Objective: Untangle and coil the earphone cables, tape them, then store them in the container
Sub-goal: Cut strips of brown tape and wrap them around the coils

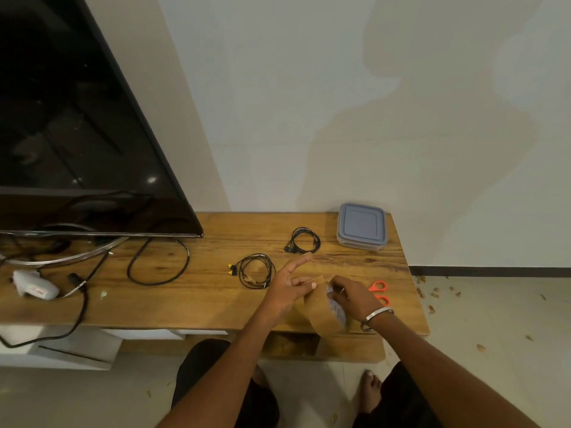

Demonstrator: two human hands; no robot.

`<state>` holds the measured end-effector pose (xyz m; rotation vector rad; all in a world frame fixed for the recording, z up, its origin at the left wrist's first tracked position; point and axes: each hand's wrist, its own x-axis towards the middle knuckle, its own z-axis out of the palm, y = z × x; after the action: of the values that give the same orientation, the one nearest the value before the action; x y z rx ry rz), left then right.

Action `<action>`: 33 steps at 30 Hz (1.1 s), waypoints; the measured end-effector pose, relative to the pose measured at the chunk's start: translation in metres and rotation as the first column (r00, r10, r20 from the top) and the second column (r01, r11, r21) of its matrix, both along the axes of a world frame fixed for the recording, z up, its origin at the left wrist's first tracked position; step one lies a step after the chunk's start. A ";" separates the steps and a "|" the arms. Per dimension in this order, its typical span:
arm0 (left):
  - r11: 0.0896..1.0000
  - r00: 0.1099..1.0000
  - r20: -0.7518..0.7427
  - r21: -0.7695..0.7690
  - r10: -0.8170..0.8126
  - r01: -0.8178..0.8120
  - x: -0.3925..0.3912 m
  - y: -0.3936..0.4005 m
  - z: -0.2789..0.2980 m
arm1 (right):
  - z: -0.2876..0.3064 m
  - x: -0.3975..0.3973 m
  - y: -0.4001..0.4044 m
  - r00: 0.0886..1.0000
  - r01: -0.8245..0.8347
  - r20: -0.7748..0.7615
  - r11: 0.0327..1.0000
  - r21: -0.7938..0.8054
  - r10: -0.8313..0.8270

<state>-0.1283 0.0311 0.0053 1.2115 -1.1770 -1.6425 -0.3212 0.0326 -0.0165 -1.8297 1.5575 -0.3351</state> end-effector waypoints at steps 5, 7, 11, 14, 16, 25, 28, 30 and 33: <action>0.999 1.000 -0.014 -0.031 0.016 -0.016 -0.005 0.000 -0.003 | 0.012 -0.015 -0.008 0.995 -0.028 -0.096 0.998 -0.051 0.023; 0.998 0.998 -0.033 -0.034 0.052 -0.053 -0.007 -0.001 -0.006 | 0.016 -0.021 -0.010 0.991 -0.036 -0.129 0.997 -0.065 0.027; 0.995 0.995 -0.040 -0.027 0.091 -0.092 -0.003 0.000 -0.009 | 0.025 -0.034 -0.021 0.979 0.005 -0.203 0.994 -0.110 -0.027; 0.994 0.993 -0.047 -0.018 0.106 -0.107 0.002 0.001 -0.012 | 0.028 -0.044 -0.034 0.954 0.064 -0.282 0.988 -0.139 -0.102; 0.990 0.988 -0.064 -0.011 0.139 -0.140 0.005 0.003 -0.013 | 0.028 -0.048 -0.042 0.927 0.067 -0.355 0.985 -0.157 -0.120; 0.970 0.955 -0.173 0.078 0.240 -0.229 0.023 0.004 -0.012 | 0.023 -0.040 -0.063 0.795 0.139 -0.576 0.981 -0.134 -0.191; 0.978 0.970 -0.122 0.042 0.210 -0.206 0.029 0.005 -0.012 | 0.017 -0.036 -0.065 0.782 0.162 -0.595 0.982 -0.096 -0.187; 0.981 0.976 -0.099 0.029 0.193 -0.191 0.032 0.006 -0.012 | 0.016 -0.035 -0.064 0.775 0.182 -0.601 0.980 -0.082 -0.194; 0.982 0.979 -0.086 0.026 0.187 -0.186 0.033 0.009 -0.010 | 0.019 -0.031 -0.061 0.762 0.244 -0.596 0.965 -0.101 -0.254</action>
<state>-0.0952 0.0397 -0.0043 1.2097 -0.9655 -1.5524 -0.3521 -0.0287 0.0029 -1.8400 2.2538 0.1526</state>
